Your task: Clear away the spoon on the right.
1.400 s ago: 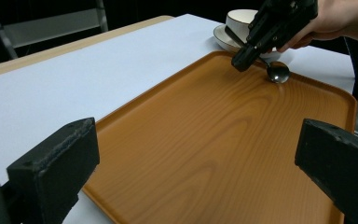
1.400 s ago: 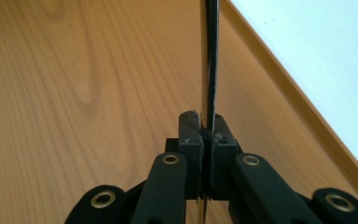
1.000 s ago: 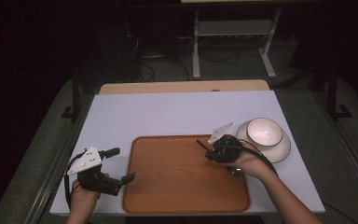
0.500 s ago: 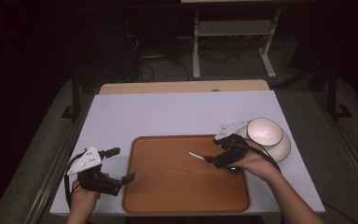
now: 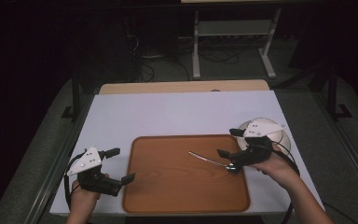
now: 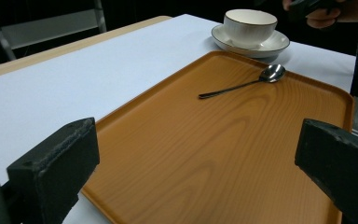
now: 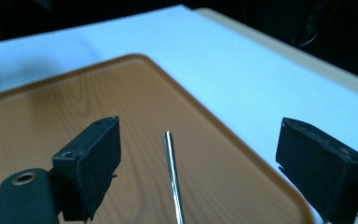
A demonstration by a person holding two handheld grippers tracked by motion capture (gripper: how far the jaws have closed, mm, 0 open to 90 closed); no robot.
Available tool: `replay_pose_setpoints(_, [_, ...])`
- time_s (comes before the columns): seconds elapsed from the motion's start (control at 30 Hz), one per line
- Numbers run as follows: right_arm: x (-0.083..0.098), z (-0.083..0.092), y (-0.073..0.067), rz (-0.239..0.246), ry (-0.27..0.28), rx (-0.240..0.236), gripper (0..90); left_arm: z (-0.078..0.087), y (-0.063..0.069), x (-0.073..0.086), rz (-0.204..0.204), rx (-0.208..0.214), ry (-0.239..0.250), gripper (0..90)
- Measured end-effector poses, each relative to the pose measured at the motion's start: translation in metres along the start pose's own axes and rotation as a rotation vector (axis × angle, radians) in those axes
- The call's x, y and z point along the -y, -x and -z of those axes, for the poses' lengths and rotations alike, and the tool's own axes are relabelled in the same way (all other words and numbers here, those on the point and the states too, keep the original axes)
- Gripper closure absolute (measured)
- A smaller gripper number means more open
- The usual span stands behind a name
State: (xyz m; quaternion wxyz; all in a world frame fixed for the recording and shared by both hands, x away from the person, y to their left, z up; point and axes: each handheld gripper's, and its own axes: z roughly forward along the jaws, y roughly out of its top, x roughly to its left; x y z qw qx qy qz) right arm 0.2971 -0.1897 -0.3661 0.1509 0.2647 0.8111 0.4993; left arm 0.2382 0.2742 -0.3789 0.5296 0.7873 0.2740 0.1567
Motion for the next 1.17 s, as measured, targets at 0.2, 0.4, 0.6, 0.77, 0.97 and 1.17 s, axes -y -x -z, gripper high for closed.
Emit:
replay_pose_setpoints(0.2, [0.006, 0.023, -0.001, -0.015, 0.070, 0.039, 13.3, 0.000, 0.000, 0.000, -0.002, 0.001, -0.002, 0.0])
replay_pose_setpoints(0.4, [0.016, 0.051, -0.003, -0.033, 0.172, 0.071, 13.4, 0.000, 0.000, 0.000, -0.002, 0.000, -0.001, 0.0])
replay_pose_setpoints(0.6, [0.024, 0.069, -0.005, -0.030, 0.223, 0.080, 13.4, 0.000, 0.001, 0.000, -0.006, 0.000, 0.001, 0.0])
replay_pose_setpoints(0.77, [0.029, 0.079, -0.005, -0.035, 0.260, 0.069, 13.3, 0.002, 0.000, 0.000, -0.009, -0.003, 0.008, 0.0])
replay_pose_setpoints(0.97, [0.029, 0.080, -0.003, -0.048, 0.273, 0.066, 13.3, 0.002, 0.001, 0.000, -0.014, -0.001, 0.013, 0.0])
replay_pose_setpoints(1.17, [0.030, 0.079, -0.003, -0.048, 0.264, 0.064, 13.4, 0.001, 0.001, -0.001, -0.015, -0.003, 0.013, 0.0])
